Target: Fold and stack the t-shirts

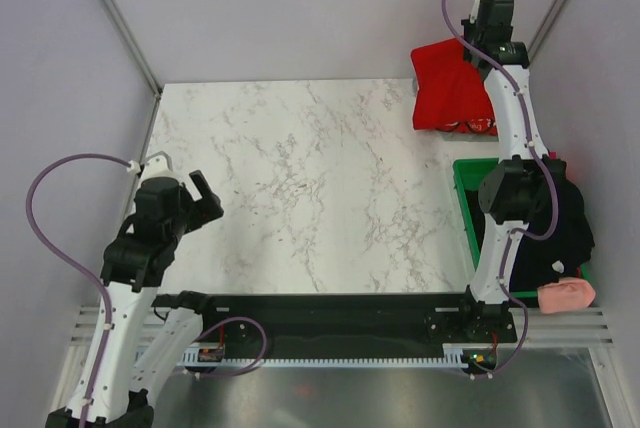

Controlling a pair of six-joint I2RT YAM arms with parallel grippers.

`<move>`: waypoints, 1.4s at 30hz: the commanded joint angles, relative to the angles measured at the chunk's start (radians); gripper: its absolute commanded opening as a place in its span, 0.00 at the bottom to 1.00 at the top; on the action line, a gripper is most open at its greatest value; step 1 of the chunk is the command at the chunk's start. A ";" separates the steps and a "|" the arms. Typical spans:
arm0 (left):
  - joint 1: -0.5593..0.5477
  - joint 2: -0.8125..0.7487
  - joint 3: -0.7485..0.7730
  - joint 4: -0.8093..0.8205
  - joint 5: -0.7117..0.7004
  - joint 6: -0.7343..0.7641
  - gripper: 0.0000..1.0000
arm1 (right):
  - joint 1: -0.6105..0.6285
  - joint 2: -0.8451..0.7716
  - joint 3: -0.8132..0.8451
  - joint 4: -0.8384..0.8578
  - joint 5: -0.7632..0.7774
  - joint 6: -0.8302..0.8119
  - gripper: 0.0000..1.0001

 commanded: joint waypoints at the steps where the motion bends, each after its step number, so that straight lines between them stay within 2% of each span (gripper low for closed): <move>1: -0.003 0.014 -0.005 0.029 -0.036 -0.030 0.98 | -0.040 0.063 0.072 0.066 -0.008 -0.007 0.00; 10: 0.003 0.037 -0.005 0.026 -0.050 -0.038 0.96 | -0.089 0.207 0.047 0.253 0.012 -0.031 0.00; 13: 0.003 0.061 0.000 0.019 -0.055 -0.040 0.96 | -0.098 0.279 0.044 0.386 0.056 -0.056 0.00; 20: 0.003 0.069 -0.003 0.018 -0.064 -0.046 0.95 | -0.113 0.435 0.074 0.564 0.193 -0.054 0.00; 21: 0.003 0.068 -0.006 0.019 -0.066 -0.049 0.95 | -0.113 0.454 0.057 0.580 0.264 -0.028 0.08; 22: 0.003 0.069 -0.008 0.021 -0.064 -0.049 0.95 | -0.115 0.460 0.045 0.594 0.289 -0.013 0.48; 24: 0.003 0.066 -0.008 0.019 -0.063 -0.049 0.95 | -0.118 0.469 0.026 0.608 0.305 0.016 0.86; 25: 0.003 0.060 -0.012 0.026 -0.063 -0.049 0.96 | -0.118 0.466 0.011 0.605 0.305 0.045 0.98; 29: 0.003 0.031 -0.031 0.042 -0.067 -0.053 0.97 | -0.116 0.330 -0.084 0.559 0.328 0.111 0.98; 33: 0.003 -0.001 -0.066 0.068 -0.078 -0.061 1.00 | -0.116 0.055 -0.207 0.540 0.340 0.188 0.98; 37: 0.014 -0.021 -0.065 0.072 -0.075 -0.050 1.00 | -0.115 -0.165 -0.258 0.442 0.323 0.283 0.98; 38: 0.016 -0.033 -0.071 0.094 -0.063 -0.017 1.00 | -0.116 -0.208 -0.271 0.402 0.296 0.297 0.98; 41: 0.016 -0.067 -0.078 0.114 -0.031 0.005 1.00 | -0.119 -0.388 -0.344 0.304 0.051 0.361 0.98; 42: 0.016 -0.075 -0.077 0.121 -0.015 0.008 1.00 | -0.121 -0.469 -0.395 0.278 -0.109 0.418 0.98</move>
